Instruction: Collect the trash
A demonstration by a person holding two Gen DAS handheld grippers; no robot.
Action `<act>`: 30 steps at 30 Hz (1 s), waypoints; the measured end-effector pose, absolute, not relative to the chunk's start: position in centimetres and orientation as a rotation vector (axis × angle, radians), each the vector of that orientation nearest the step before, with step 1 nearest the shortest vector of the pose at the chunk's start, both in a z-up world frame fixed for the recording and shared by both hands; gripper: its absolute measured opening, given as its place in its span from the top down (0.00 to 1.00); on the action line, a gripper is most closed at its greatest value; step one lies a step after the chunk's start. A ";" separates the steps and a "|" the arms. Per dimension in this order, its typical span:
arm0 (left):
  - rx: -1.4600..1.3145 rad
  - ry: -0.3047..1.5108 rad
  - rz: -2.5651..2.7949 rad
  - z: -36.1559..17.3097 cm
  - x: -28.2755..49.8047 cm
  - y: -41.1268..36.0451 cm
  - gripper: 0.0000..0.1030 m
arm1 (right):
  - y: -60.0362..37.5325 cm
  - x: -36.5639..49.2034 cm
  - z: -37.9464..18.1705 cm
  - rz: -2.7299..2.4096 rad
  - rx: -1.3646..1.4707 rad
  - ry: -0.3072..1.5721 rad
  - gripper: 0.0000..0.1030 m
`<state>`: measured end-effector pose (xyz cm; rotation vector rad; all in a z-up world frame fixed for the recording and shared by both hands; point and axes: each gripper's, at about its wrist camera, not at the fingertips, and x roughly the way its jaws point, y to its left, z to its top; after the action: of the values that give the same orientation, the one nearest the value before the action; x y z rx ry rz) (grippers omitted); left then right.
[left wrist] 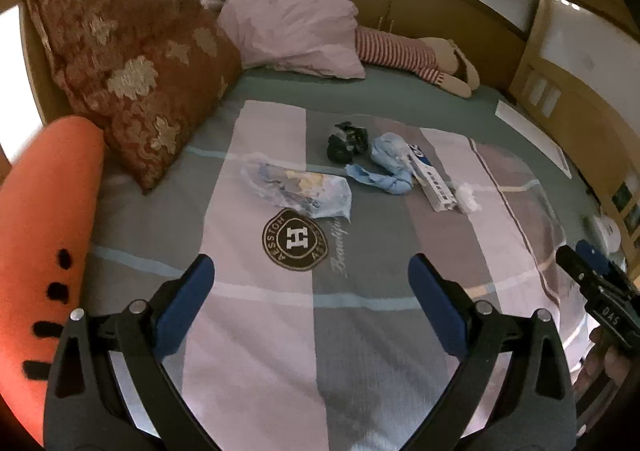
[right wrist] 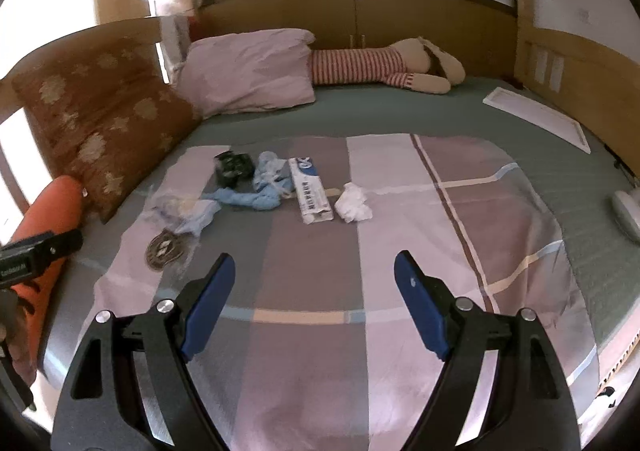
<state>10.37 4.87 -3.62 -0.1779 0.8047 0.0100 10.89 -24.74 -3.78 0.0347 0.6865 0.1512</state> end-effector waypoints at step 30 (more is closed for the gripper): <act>-0.378 0.943 -0.026 -15.7 28.6 10.3 0.67 | -26.3 31.5 -15.4 0.119 0.099 0.899 0.66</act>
<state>28.61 10.26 -15.74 -0.3780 0.9429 -0.0261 31.53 -26.32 -15.45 0.0993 0.8987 0.1193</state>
